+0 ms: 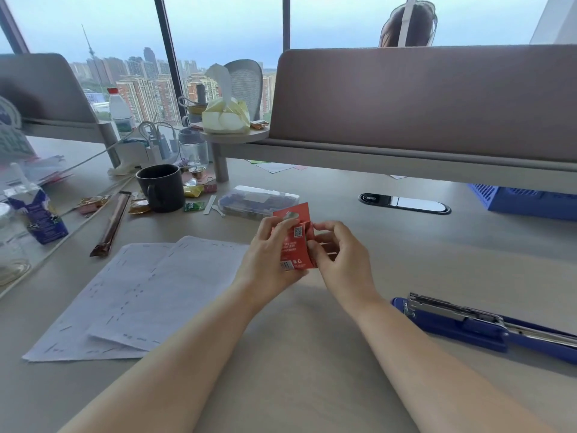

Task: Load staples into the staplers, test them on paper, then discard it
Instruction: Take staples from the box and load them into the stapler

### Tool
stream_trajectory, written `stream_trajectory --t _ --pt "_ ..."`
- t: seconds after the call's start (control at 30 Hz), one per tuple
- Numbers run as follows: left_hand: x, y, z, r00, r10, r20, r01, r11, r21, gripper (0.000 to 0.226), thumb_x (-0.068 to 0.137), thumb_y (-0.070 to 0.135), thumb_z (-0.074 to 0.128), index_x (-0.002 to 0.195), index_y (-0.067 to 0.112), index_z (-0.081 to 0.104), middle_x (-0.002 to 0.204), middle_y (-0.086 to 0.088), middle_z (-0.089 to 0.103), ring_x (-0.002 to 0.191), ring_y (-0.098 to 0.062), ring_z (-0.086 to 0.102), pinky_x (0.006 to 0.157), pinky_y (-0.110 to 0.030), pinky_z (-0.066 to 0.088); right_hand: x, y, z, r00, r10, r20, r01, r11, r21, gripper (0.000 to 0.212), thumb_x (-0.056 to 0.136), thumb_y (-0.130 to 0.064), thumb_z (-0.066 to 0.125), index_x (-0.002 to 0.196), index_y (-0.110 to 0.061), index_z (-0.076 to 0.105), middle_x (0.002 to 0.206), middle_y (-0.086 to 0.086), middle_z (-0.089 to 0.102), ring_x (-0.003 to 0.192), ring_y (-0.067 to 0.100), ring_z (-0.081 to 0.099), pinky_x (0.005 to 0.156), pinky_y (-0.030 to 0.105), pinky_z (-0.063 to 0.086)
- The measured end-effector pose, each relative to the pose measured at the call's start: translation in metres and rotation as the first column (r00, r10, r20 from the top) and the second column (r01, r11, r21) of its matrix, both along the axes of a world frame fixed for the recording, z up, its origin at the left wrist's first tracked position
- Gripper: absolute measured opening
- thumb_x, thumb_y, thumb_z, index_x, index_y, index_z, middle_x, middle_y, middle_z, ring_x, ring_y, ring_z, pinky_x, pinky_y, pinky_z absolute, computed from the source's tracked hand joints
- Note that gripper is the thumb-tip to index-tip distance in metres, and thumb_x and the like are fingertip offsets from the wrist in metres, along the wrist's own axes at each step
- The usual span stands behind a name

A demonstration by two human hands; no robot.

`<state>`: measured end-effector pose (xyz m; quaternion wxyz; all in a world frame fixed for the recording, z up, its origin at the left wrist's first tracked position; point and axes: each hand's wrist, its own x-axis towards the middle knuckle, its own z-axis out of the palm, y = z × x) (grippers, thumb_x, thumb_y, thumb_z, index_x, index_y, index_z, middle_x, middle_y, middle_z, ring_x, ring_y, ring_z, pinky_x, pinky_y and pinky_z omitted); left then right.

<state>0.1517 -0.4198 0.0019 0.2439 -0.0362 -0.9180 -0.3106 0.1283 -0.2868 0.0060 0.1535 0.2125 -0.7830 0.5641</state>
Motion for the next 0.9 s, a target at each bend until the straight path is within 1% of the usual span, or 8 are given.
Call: stream_trajectory --t 0.13,0.2,0.4,0.5,0.63,0.7,0.83,0.9 --pt "0.002 0.002 0.002 1.000 0.008 0.015 -0.008 0.999 0.034 0.082 0.064 0.026 0.081 0.133 0.020 0.037 0.132 -0.002 0.034 0.107 -0.020 0.055 0.086 -0.033 0.051 0.003 0.003 0.003 0.999 0.002 -0.047 -0.001 0.999 0.034 0.029 0.088 -0.007 0.053 0.113 -0.021 0.051 0.089 -0.003 0.066 0.077 0.009 0.063 0.070 0.017 0.053" --pt "0.002 0.002 0.002 0.999 0.002 0.032 -0.003 0.999 0.053 0.084 0.063 0.024 0.082 0.134 0.018 0.036 0.132 -0.004 0.032 0.108 -0.022 0.054 0.089 -0.038 0.052 0.004 0.003 0.004 0.995 0.006 -0.099 0.001 0.997 0.075 0.035 0.089 -0.004 0.050 0.118 -0.023 0.051 0.095 -0.004 0.064 0.082 0.006 0.061 0.072 0.014 0.051" --pt "0.003 0.003 0.000 1.000 -0.012 -0.007 0.012 0.993 0.114 0.080 0.062 0.022 0.082 0.129 0.018 0.039 0.129 -0.004 0.034 0.104 -0.024 0.055 0.085 -0.041 0.053 0.003 0.002 0.003 0.982 -0.012 -0.188 0.032 0.994 0.101 0.017 0.087 -0.014 0.057 0.103 -0.019 0.062 0.094 -0.010 0.060 0.073 0.002 0.056 0.066 0.004 0.044" --pt "0.002 0.002 -0.001 1.000 -0.029 -0.007 0.030 0.991 0.134 0.081 0.061 0.021 0.083 0.128 0.017 0.039 0.130 -0.005 0.033 0.100 -0.018 0.051 0.088 -0.037 0.052 0.000 0.006 0.003 0.974 -0.052 -0.222 0.073 0.993 0.091 0.020 0.084 0.001 0.056 0.097 -0.013 0.062 0.093 -0.001 0.064 0.066 -0.001 0.054 0.061 0.002 0.042" --pt "0.002 0.002 0.000 0.998 -0.059 0.001 0.058 0.986 0.157 0.082 0.061 0.021 0.083 0.130 0.018 0.038 0.127 -0.001 0.034 0.098 -0.011 0.045 0.088 -0.027 0.048 -0.002 0.010 0.006 0.953 -0.073 -0.295 0.122 0.981 0.151 0.031 0.077 0.011 0.051 0.091 -0.010 0.069 0.096 0.008 0.067 0.085 0.007 0.055 0.076 -0.001 0.036" --pt "0.002 0.001 0.000 0.998 -0.067 -0.003 0.067 0.982 0.174 0.083 0.061 0.022 0.083 0.130 0.020 0.039 0.121 0.004 0.032 0.099 -0.009 0.044 0.086 -0.023 0.045 -0.002 0.011 0.008 0.957 -0.040 -0.287 0.100 0.976 0.195 0.026 0.080 0.004 0.055 0.096 -0.010 0.070 0.104 0.008 0.065 0.091 0.009 0.057 0.080 0.004 0.039" --pt "0.001 -0.002 -0.003 0.997 -0.080 -0.004 0.079 0.979 0.190 0.083 0.061 0.020 0.083 0.132 0.021 0.040 0.117 0.008 0.031 0.101 -0.007 0.044 0.089 -0.019 0.041 -0.003 0.014 0.009 0.962 0.027 -0.271 0.061 0.948 0.311 0.027 0.081 -0.011 0.063 0.107 -0.016 0.068 0.119 0.010 0.059 0.103 0.021 0.062 0.082 0.033 0.054" --pt "0.000 -0.002 -0.004 0.996 -0.092 0.000 0.090 0.979 0.185 0.084 0.061 0.019 0.083 0.133 0.020 0.039 0.117 0.007 0.031 0.103 -0.007 0.044 0.090 -0.019 0.041 -0.003 0.016 0.010 0.959 0.027 -0.283 0.084 0.924 0.374 0.026 0.082 -0.016 0.062 0.107 -0.020 0.068 0.124 0.008 0.058 0.102 0.023 0.062 0.081 0.035 0.052"
